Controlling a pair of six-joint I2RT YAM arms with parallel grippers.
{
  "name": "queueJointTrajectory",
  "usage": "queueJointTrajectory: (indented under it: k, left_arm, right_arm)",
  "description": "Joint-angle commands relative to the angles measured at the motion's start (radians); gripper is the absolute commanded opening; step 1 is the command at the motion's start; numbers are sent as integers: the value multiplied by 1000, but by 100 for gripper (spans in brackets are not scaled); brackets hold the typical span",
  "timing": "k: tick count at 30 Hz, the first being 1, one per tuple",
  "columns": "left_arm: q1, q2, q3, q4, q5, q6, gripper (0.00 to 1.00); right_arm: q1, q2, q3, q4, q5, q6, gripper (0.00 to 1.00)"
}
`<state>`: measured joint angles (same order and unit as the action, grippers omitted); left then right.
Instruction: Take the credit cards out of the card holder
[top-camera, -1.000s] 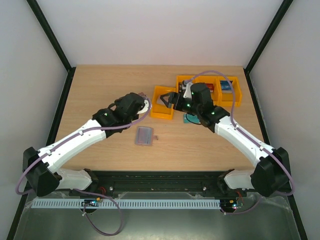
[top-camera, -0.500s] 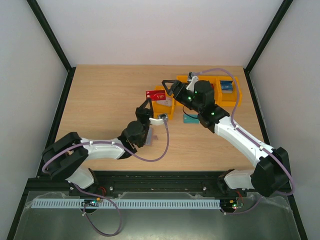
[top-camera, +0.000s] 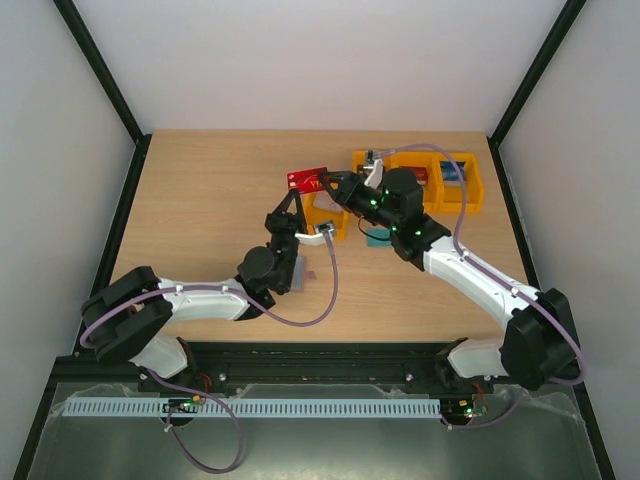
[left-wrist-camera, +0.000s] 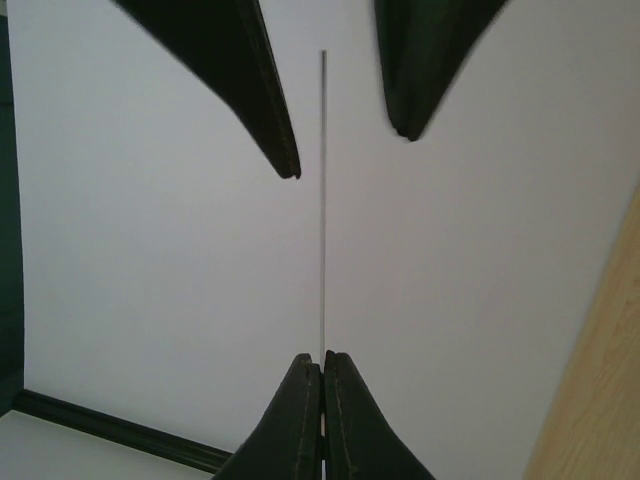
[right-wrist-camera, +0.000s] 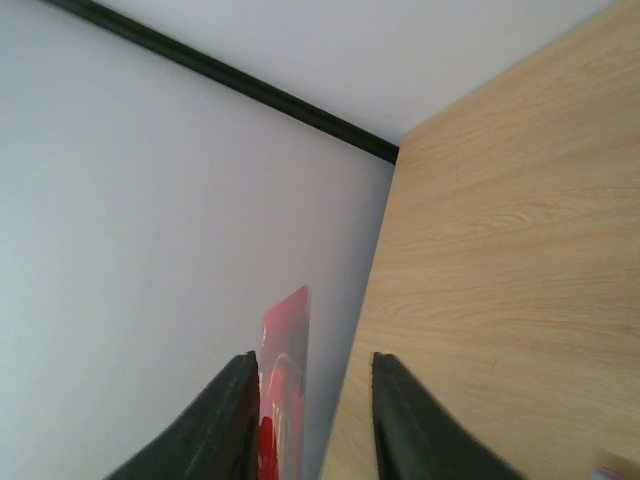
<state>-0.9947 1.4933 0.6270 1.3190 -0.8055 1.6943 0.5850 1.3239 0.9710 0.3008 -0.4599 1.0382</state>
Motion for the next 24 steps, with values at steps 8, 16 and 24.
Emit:
queueJointTrajectory:
  k: [8,16,24]
  left_arm:
    - [-5,-7,16,-86,-41,-66,19]
    - [119,-95,248,-1226,50,-883,99]
    - [369,-166,342,-1627,511,-1253,99]
  right_arm:
    - [2,-39,-19,-4,23,25,2]
    - [-364,-77,41,-385,166,-278,2]
    - [-649,172,129,-429,136,-399,2]
